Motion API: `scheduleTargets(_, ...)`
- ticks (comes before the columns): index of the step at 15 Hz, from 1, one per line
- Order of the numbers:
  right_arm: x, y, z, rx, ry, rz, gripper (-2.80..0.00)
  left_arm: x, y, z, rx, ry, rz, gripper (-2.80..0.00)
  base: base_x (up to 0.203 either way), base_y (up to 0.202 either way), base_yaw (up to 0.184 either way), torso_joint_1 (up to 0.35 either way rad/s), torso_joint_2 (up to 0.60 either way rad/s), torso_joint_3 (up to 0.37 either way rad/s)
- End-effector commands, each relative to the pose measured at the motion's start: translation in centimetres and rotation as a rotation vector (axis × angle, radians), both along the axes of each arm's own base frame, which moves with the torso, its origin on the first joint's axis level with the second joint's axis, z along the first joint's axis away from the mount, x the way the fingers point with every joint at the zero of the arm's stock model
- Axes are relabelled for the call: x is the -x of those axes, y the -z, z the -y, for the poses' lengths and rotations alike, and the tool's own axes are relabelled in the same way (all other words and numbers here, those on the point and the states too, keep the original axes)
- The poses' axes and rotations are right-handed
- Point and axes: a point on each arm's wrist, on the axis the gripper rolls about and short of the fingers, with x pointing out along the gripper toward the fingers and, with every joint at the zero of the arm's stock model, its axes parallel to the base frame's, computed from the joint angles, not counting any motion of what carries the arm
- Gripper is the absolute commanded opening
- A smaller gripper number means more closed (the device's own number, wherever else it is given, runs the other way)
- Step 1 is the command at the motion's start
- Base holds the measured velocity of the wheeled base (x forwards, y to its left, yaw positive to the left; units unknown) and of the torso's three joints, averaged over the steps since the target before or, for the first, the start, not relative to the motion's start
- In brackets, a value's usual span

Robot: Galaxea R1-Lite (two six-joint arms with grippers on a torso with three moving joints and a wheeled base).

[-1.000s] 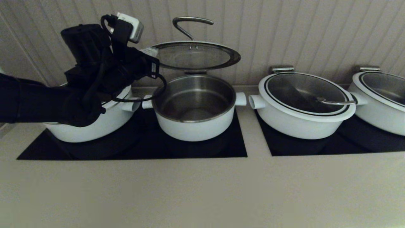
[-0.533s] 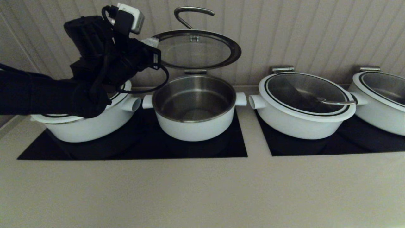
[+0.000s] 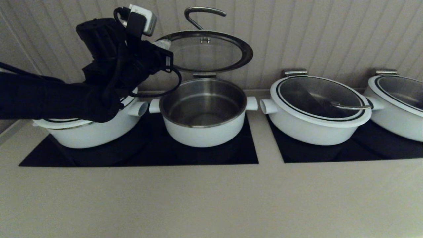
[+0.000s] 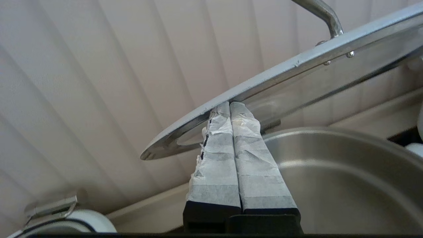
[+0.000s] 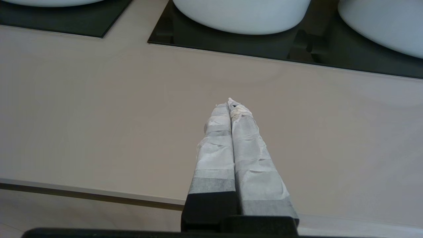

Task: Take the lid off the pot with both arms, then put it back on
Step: Open the pot lid completely

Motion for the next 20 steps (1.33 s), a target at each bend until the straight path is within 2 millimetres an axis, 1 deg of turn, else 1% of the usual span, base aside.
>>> scheduleTargets(1, 0.0, 0.0, 0.0, 0.001, -0.001, -0.001, -2.8, -1.0, 0.1, 0.4, 0.002, 0.0, 0.015, -2.8, 0.0, 0.0, 0.0, 0.0, 0.0, 0.0)
scheduleTargets(4, 0.0, 0.0, 0.0, 0.001, -0.001, -0.001, -2.8, -2.1, -0.8, 0.8, 0.02, -0.006, 0.063, -2.8, 0.0, 0.0, 0.0, 0.0, 0.0, 0.0)
scheduleTargets(8, 0.0, 0.0, 0.0, 0.001, -0.001, -0.001, -2.8, -2.8, -0.4, 1.0, 0.02, -0.007, 0.064, -2.8, 0.0, 0.0, 0.0, 0.0, 0.0, 0.0)
scheduleTargets(17, 0.0, 0.0, 0.0, 0.001, -0.001, -0.001, -2.8, -2.3, -1.1, 0.8, 0.026, -0.008, 0.079, -2.8, 0.0, 0.0, 0.0, 0.0, 0.0, 0.0)
scheduleTargets(20, 0.0, 0.0, 0.0, 0.001, 0.0, -0.001, -2.8, -1.7, -1.2, 0.5, 0.017, -0.01, 0.065, -2.8, 0.0, 0.0, 0.0, 0.0, 0.0, 0.0)
